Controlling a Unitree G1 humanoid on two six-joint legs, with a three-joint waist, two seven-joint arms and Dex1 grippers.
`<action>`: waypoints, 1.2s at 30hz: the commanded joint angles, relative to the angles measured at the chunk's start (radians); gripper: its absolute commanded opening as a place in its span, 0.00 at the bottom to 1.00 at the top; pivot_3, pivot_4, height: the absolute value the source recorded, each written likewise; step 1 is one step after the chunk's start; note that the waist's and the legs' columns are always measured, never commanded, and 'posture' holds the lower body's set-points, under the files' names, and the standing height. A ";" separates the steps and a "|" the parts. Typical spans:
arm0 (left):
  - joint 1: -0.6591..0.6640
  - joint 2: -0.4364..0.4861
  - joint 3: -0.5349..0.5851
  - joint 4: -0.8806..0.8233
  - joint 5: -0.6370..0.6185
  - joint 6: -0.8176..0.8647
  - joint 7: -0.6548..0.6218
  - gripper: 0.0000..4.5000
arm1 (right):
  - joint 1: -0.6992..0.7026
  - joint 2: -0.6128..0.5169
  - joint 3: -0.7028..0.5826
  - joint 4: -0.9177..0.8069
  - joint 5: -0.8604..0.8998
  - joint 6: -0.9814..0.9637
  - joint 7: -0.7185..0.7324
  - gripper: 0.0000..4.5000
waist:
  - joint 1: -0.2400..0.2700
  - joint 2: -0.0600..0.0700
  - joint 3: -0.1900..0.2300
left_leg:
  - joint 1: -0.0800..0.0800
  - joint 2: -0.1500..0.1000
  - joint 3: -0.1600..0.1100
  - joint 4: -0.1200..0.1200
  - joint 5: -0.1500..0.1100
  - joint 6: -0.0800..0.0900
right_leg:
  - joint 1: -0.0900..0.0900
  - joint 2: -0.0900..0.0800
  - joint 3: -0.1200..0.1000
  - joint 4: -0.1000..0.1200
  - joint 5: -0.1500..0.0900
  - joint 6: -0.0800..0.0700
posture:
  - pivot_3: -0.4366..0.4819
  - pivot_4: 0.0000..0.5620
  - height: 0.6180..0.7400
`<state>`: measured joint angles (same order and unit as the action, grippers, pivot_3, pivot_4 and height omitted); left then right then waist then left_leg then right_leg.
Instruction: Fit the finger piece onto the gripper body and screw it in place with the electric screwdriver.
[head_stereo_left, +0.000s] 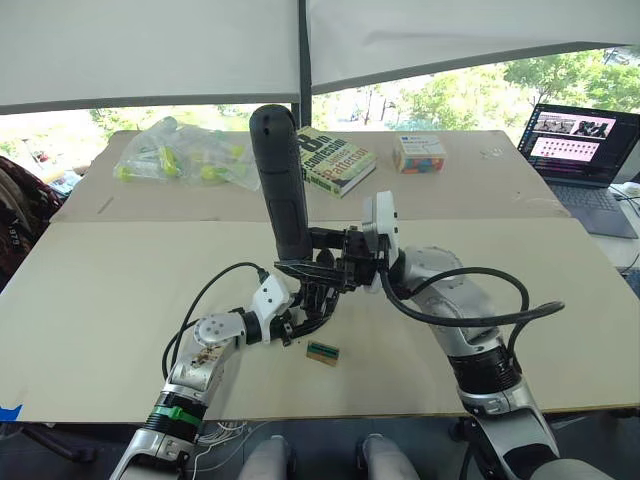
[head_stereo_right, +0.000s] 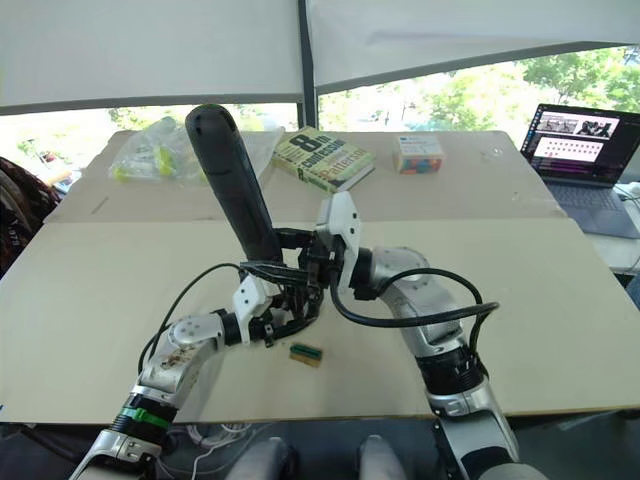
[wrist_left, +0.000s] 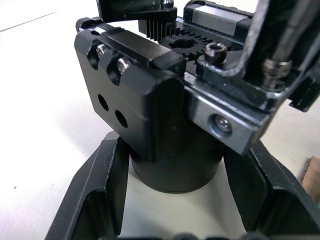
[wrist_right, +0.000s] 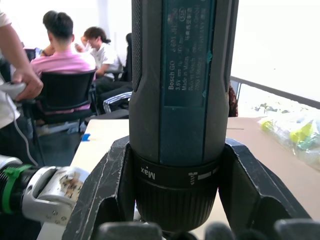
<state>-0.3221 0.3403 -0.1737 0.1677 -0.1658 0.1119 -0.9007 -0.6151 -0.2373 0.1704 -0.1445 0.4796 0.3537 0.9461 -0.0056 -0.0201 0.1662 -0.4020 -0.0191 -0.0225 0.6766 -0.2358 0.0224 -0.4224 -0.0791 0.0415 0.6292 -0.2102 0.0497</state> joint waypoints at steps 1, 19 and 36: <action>0.029 -0.006 -0.037 0.014 0.003 0.026 -0.018 0.50 | 0.027 -0.005 -0.004 0.027 -0.011 -0.014 -0.009 0.43 | -0.001 0.000 -0.001 | 0.000 0.000 0.000 0.000 0.000 0.000 | 0.000 0.000 0.000 0.000 0.000 0.000 | 0.48 0.27 1.00; 0.026 -0.001 -0.035 0.013 0.002 0.028 -0.020 0.50 | 0.064 -0.028 0.067 0.065 -0.068 -0.021 -0.019 0.43 | -0.006 0.001 -0.007 | 0.004 0.000 0.000 -0.001 0.000 0.000 | 0.003 0.000 0.000 0.000 0.000 0.000 | 0.48 0.27 1.00; 0.022 -0.007 -0.031 0.022 0.003 0.027 -0.014 0.50 | 0.041 -0.038 0.058 0.060 -0.044 -0.059 0.032 0.43 | -0.006 0.002 -0.010 | 0.005 0.000 0.000 -0.001 0.000 0.000 | 0.004 0.001 0.000 0.000 0.000 0.000 | 0.48 0.27 1.00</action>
<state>-0.3181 0.3424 -0.1736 0.1748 -0.1602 0.1139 -0.8955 -0.5849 -0.2541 0.2176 -0.1208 0.4537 0.2752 0.9634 -0.0120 -0.0178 0.1558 -0.3972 -0.0187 -0.0223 0.6754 -0.2360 0.0224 -0.4183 -0.0784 0.0416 0.6287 -0.2106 0.0497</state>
